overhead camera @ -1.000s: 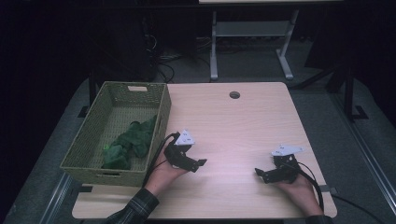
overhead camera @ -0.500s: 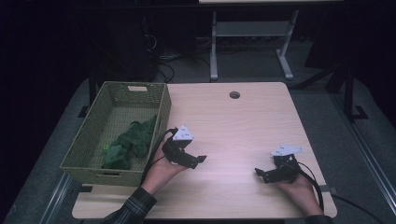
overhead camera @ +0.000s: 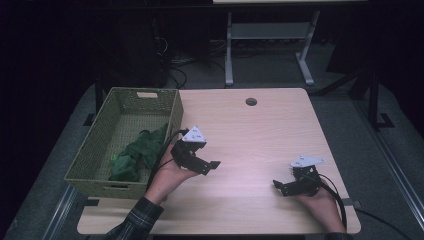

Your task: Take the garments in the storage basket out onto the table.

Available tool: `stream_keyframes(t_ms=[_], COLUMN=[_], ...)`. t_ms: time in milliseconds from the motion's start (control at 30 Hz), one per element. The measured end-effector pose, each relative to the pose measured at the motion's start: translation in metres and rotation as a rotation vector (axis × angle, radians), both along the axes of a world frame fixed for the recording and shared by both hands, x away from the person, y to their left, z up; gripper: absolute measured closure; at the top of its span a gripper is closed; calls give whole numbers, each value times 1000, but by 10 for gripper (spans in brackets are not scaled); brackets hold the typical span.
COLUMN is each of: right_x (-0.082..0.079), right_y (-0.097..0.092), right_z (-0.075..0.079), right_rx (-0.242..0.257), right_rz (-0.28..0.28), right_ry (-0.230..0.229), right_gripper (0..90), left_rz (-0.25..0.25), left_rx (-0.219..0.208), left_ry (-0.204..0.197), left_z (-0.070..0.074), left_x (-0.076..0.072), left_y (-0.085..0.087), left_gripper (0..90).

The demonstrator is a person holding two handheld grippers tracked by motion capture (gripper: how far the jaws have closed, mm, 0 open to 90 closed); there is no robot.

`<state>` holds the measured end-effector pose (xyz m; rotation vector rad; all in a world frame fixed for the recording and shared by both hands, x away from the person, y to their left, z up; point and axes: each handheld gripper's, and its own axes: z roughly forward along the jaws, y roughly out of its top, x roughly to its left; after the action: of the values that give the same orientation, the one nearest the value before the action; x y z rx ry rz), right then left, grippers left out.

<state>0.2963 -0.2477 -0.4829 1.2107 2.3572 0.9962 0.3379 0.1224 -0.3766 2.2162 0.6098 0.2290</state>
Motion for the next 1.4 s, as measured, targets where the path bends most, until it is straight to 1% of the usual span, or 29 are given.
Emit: stream_keyframes(t_ms=[67,100,167,200,300,333,400,467,500,600,633,667,833,867,933,967,1000,1033,1067,1133,1200,1267,1300,1367,1400], right_x=[0,0,0,0,0,0,0,0,0,0,0,0,0,0,0,0,0,0,0,0,0,0,0,0,0], right_y=[0,0,0,0,0,0,0,0,0,0,0,0,0,0,0,0,0,0,0,-1,-1,0,0,0,0], right_z=[0,0,0,0,0,0,0,0,0,0,0,0,0,0,0,0,0,0,0,0,0,0,0,0,0], right_rx=[0,0,1,0,0,0,0,0,0,-1,-1,-1,-1,-1,-2,-2,-2,-2,-2,-3,-3,-2,-2,-2,-2], right_rz=[0,0,0,0,1,1,2,2,2,2,2,2,4,4,5,5,5,5,5,5,5,5,5,5,5], right_ry=[0,0,-1,-1,-1,-1,-3,-4,-4,-4,-4,-4,-7,-7,-9,-9,-9,-9,-8,-9,-9,-9,-9,-9,-9], right_gripper=[23,23,23,23,23,23,23,23,23,23,23,23,23,23,23,23,24,23,24,23,24,23,24,24,24], left_rz=[-1,-10,-16,-13,-15,-20,-16,-12,-13,-23,-23,-19,-5,-5,9,9,18,18,18,24,26,31,27,42,43], left_rx=[-13,-10,-4,-8,0,7,7,5,8,27,27,15,25,25,23,23,17,17,24,28,29,17,23,11,13], left_ry=[3,5,1,2,0,-3,-1,-1,4,1,1,4,9,9,1,1,3,3,11,12,14,19,13,11,7], left_z=[5,8,10,12,14,17,21,22,23,23,23,23,26,26,29,29,30,30,30,31,32,34,35,38,39], left_x=[2,5,6,8,10,13,16,17,18,20,20,20,21,21,22,22,21,21,22,23,23,22,23,22,22], left_y=[1,2,3,3,4,6,8,9,11,15,15,15,27,27,35,35,38,38,42,47,49,54,56,61,64], left_gripper=[132,133,133,133,134,134,136,136,138,138,138,138,139,138,138,139,139,139,139,140,140,163,182,184,185])
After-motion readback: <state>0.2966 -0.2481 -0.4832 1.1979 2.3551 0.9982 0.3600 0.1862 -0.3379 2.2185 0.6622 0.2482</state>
